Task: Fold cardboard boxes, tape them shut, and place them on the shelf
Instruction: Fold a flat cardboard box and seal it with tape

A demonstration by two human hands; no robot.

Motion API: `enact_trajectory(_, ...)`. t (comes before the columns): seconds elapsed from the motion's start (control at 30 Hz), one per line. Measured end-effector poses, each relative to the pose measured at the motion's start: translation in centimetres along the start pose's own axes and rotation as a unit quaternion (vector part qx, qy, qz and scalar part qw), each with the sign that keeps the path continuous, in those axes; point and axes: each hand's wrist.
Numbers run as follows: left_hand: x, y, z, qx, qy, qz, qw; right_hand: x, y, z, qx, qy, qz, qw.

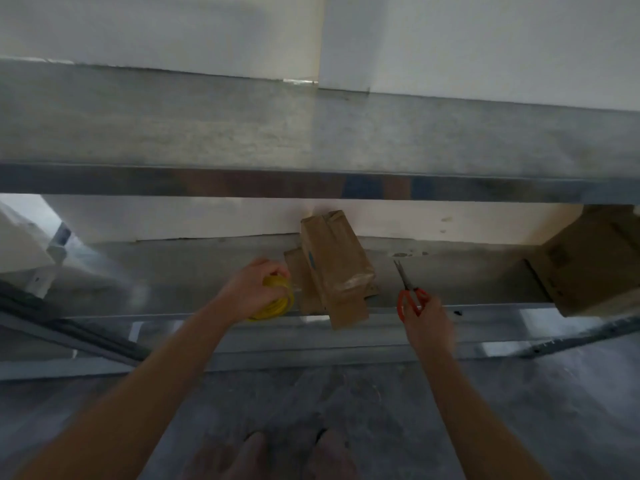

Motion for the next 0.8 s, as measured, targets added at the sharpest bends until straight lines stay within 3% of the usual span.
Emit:
enact_trajectory(0.2,-0.9,-1.4,-0.9,-0.050,0.021,-0.008,0.998,0.5,-3.0,5.3,0.080,0.065,-0.053,0.993)
enact_trajectory(0.43,-0.8,-1.4,-2.5,-0.086,0.026,-0.009,0.996,-0.6,-2.6,5.9,0.080,0.218,-0.218,0.948)
enact_trajectory(0.5,-0.7,-1.0,-2.9,-0.087,0.021,-0.003,0.996,-1.1,-1.4,4.2,0.034,0.273,-0.189,0.943)
enact_trajectory(0.63,-0.4,0.0,-3.4,-0.068,-0.007,0.030,0.997,-0.6,0.0,-2.5,-0.053,0.296,-0.083,0.950)
enact_trajectory(0.8,0.5,2.0,-4.1,-0.050,-0.041,0.052,0.997,4.0,-1.9,-11.6,-0.065,0.399,-0.036,0.914)
Point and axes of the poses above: each hand's wrist, its own z-axis towards the middle knuckle, its own y-axis out of the back of the hand, x = y × z, and after that the axes turned 11 degrees about -y, right-handed
